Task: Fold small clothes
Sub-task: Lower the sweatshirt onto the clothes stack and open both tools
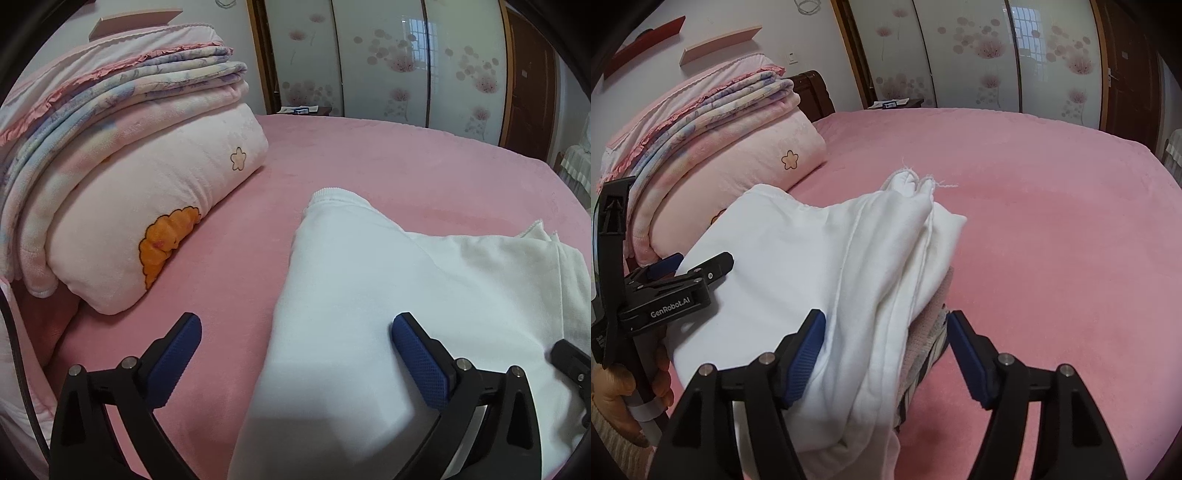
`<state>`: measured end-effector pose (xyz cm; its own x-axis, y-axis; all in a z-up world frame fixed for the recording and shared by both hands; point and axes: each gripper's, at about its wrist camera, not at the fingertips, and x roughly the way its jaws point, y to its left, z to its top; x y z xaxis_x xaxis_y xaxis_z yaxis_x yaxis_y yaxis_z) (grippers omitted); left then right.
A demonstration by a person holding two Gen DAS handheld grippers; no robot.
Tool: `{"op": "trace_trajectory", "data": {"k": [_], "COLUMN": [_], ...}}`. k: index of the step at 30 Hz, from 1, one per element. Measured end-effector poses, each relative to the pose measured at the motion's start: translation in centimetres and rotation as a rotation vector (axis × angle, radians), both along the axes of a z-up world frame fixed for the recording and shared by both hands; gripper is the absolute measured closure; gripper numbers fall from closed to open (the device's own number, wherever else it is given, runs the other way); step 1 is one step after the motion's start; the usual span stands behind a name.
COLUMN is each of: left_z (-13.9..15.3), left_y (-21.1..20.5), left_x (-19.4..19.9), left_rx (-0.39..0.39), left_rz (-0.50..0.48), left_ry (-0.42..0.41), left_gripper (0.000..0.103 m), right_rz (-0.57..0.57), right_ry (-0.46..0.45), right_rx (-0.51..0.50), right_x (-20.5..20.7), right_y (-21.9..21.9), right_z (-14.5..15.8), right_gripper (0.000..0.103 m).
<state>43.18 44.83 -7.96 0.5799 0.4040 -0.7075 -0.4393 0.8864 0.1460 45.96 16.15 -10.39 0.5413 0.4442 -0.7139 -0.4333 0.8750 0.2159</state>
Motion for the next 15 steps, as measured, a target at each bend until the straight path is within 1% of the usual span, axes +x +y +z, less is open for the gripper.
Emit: {"op": "trace_trajectory", "data": {"k": [4,6,9,12,15], "left_z": [1.3,2.2,4.0,5.8,7.4], "left_y": [-0.8,-1.3,-2.2,-3.6,-5.1], "left_x": [-0.8,-1.4,-2.6,-3.8,-4.9], "left_rx": [0.043,0.061,0.067,0.083,0.091], "left_rz": [0.017,0.018,0.011,0.0,-0.019], "left_ry": [0.015,0.007,-0.011,-0.025,-0.029], "left_gripper": [0.001,0.001,0.001,0.001,0.001], "right_rz": [-0.02,-0.025,-0.034,-0.047,-0.055], "right_ry": [-0.063,-0.072,-0.083,-0.1,-0.098], "right_rx": [-0.007,-0.007,-0.005,-0.008,-0.009], "right_x": [-1.4,-1.9,-2.6,-3.4,-4.2], "right_y": [-1.0,-1.7,-2.9,-3.9,-4.6], "right_z": [2.2,3.2,4.8,6.3,7.6], "right_gripper": [0.036,0.036,0.036,0.036,0.036]}}
